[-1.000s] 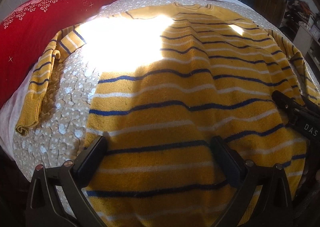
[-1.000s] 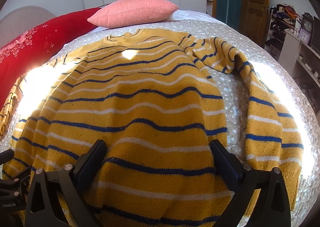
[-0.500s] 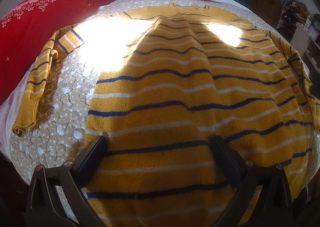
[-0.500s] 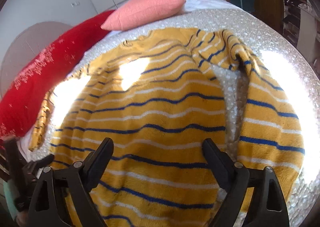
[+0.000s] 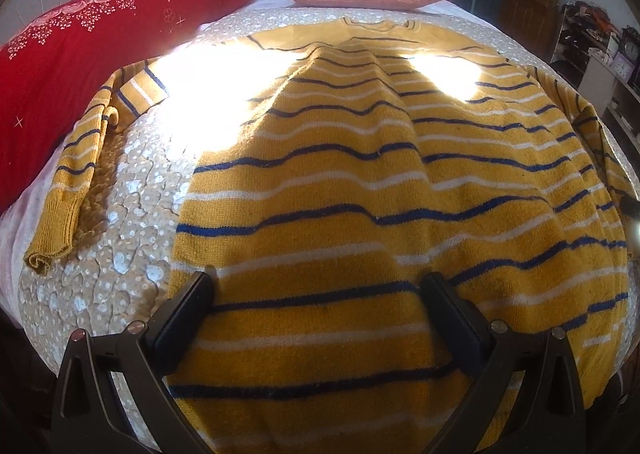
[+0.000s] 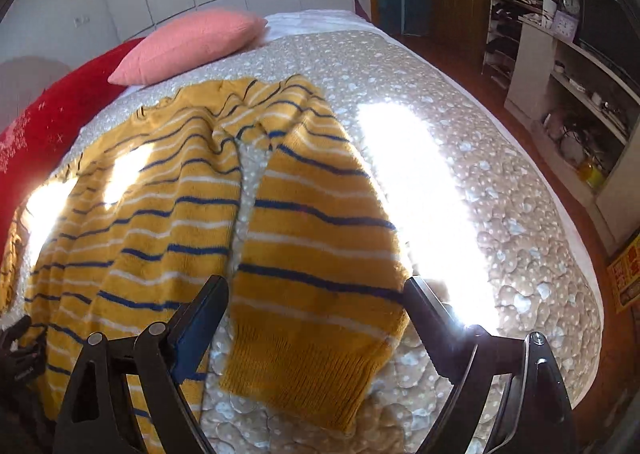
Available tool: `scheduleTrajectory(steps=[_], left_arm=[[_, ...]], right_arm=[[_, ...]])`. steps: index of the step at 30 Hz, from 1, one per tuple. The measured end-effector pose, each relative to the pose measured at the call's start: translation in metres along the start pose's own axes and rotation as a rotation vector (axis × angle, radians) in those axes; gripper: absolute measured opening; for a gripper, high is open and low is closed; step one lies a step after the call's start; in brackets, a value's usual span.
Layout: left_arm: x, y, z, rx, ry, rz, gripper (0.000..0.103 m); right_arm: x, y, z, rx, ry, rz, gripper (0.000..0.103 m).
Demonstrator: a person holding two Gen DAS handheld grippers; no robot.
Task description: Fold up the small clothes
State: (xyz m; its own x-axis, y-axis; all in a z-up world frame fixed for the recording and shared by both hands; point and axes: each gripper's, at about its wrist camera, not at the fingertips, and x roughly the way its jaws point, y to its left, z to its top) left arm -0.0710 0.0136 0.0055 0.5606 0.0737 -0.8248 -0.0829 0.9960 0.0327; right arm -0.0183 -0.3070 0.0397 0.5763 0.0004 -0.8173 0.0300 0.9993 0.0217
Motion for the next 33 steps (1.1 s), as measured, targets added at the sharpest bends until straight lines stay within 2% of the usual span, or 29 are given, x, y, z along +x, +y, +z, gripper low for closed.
scheduleTrajectory(steps=[1,3,4,5,7,10,11,13,15,16,19,21,23,25,27,28,29,30,31,33], left_arm=[[-0.001,0.0,0.0,0.005,0.002,-0.001,0.103],[-0.004,0.002,0.003,0.002,0.02,-0.024,0.103],[-0.009,0.005,0.005,-0.011,0.027,-0.048,0.103],[-0.014,0.011,0.006,-0.03,0.026,-0.08,0.099],[-0.03,0.026,0.008,-0.083,0.003,-0.141,0.097],[-0.051,0.055,0.009,-0.163,-0.047,-0.155,0.097],[-0.055,0.066,0.009,-0.189,-0.054,-0.147,0.097],[-0.057,0.087,0.007,-0.238,-0.043,-0.15,0.097],[-0.053,0.104,0.001,-0.276,-0.017,-0.189,0.097],[-0.048,0.108,-0.002,-0.283,0.002,-0.202,0.097],[-0.033,0.109,-0.014,-0.275,0.053,-0.205,0.097],[-0.036,0.099,-0.017,-0.225,0.026,-0.17,0.097],[-0.036,0.089,-0.017,-0.195,0.026,-0.166,0.097],[-0.036,0.078,-0.018,-0.186,0.028,-0.189,0.097],[-0.036,0.068,-0.018,-0.165,0.033,-0.199,0.076],[-0.036,0.063,-0.016,-0.141,0.038,-0.175,0.048],[-0.036,0.06,-0.013,-0.116,0.053,-0.168,0.015],[-0.036,0.061,-0.009,-0.116,0.075,-0.188,0.009],[-0.038,0.067,-0.007,-0.137,0.088,-0.209,0.01],[-0.048,0.081,-0.004,-0.161,0.084,-0.201,0.009]], right_arm=[[0.006,0.006,-0.001,-0.042,0.029,0.0,0.036],[0.006,0.003,0.006,-0.049,0.03,0.027,0.022],[0.002,-0.008,0.014,-0.008,0.021,0.054,0.007],[-0.004,-0.021,0.021,0.04,0.007,0.054,0.007],[-0.015,-0.057,0.038,0.163,-0.043,-0.021,0.007],[-0.023,-0.124,0.052,0.36,-0.079,-0.32,0.009],[-0.024,-0.136,0.052,0.402,-0.074,-0.351,0.013],[-0.031,-0.149,0.046,0.461,-0.086,-0.287,0.013],[-0.038,-0.139,0.034,0.449,-0.094,-0.192,0.013],[-0.039,-0.127,0.028,0.422,-0.086,-0.114,0.016],[-0.035,-0.08,0.005,0.358,-0.03,0.144,0.036],[-0.029,-0.05,-0.012,0.317,0.012,0.279,0.037],[-0.021,-0.021,-0.028,0.268,0.045,0.356,0.037],[-0.013,0.009,-0.04,0.208,0.063,0.381,0.037],[-0.011,0.031,-0.046,0.165,0.039,0.329,0.04],[-0.009,0.04,-0.043,0.15,0.024,0.302,0.04],[-0.006,0.046,-0.04,0.139,0.028,0.298,0.035],[-0.003,0.053,-0.035,0.132,0.043,0.313,0.026],[-0.001,0.057,-0.031,0.133,0.064,0.344,0.01],[-0.012,0.056,-0.034,0.131,0.07,0.391,0.009]])
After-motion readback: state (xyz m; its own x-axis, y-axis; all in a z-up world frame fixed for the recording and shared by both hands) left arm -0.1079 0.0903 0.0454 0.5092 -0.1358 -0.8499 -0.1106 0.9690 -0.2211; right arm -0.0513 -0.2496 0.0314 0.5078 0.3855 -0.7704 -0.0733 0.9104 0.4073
